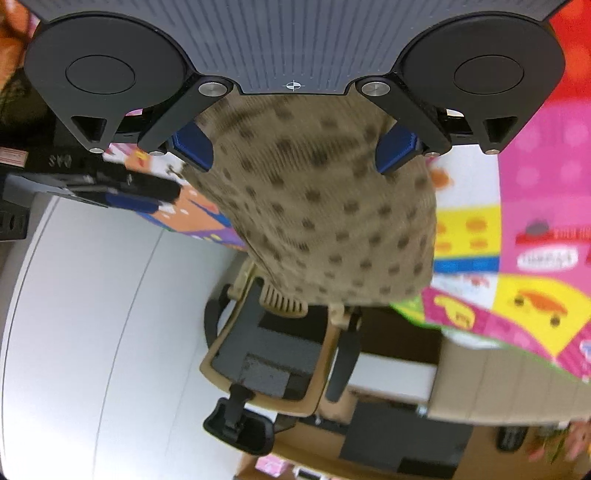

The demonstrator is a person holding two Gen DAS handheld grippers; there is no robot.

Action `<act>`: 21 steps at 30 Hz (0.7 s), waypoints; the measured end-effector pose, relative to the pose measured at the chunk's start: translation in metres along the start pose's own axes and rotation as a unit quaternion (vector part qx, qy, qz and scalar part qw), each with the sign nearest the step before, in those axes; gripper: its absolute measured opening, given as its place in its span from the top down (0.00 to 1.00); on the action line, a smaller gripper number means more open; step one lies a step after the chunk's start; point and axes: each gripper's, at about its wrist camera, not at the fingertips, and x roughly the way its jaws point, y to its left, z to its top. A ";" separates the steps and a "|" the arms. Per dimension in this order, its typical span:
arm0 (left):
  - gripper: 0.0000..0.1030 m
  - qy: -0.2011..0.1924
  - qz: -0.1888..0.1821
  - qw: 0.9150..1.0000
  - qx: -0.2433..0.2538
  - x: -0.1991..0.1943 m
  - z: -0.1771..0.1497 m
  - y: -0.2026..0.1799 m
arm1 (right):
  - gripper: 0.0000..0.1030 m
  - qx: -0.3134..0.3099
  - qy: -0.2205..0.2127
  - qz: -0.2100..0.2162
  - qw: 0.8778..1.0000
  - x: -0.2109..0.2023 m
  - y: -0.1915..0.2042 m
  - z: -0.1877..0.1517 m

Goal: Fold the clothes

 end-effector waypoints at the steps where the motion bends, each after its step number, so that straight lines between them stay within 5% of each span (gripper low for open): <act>1: 0.06 0.008 0.000 1.000 -0.005 0.001 0.000 0.000 | 0.00 0.004 -0.001 0.002 1.000 -0.001 -0.003 0.000; 13: 0.03 0.062 0.007 0.996 -0.062 0.015 -0.005 0.013 | 0.00 0.054 0.052 -0.005 0.997 0.016 -0.018 -0.002; 21: 0.03 0.082 0.024 0.996 -0.026 0.014 -0.006 0.001 | 0.00 -0.005 0.077 -0.054 0.996 0.018 0.004 -0.004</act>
